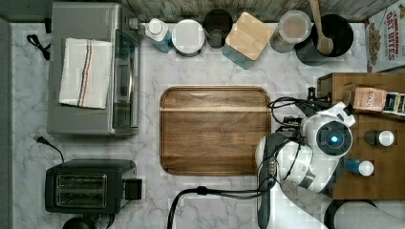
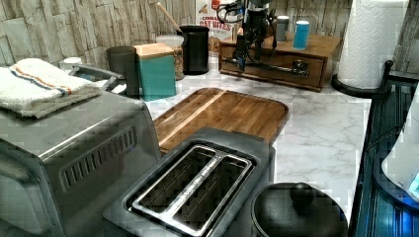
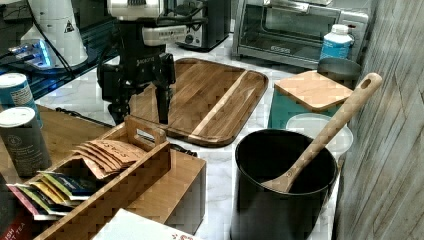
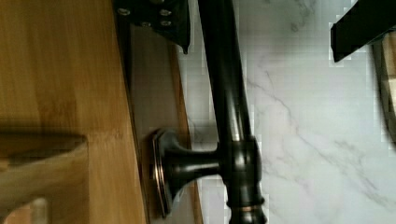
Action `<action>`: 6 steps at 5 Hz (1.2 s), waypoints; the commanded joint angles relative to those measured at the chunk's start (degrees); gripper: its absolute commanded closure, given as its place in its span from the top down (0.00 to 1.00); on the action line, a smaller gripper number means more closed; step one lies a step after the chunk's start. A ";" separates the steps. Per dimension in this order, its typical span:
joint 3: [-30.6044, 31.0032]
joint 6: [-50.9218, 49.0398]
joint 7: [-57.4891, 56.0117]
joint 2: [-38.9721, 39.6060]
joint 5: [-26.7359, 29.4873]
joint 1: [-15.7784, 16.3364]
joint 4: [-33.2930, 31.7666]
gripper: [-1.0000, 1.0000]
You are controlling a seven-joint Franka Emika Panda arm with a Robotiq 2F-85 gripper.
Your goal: Open the drawer.
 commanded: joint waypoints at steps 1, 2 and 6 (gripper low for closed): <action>0.61 1.84 -5.04 3.69 -0.57 -1.88 -1.34 1.00; 0.71 0.73 -4.34 3.27 -0.86 -0.99 -1.49 1.00; 11.31 -2.32 -14.34 -1.59 10.04 -0.27 -7.51 1.00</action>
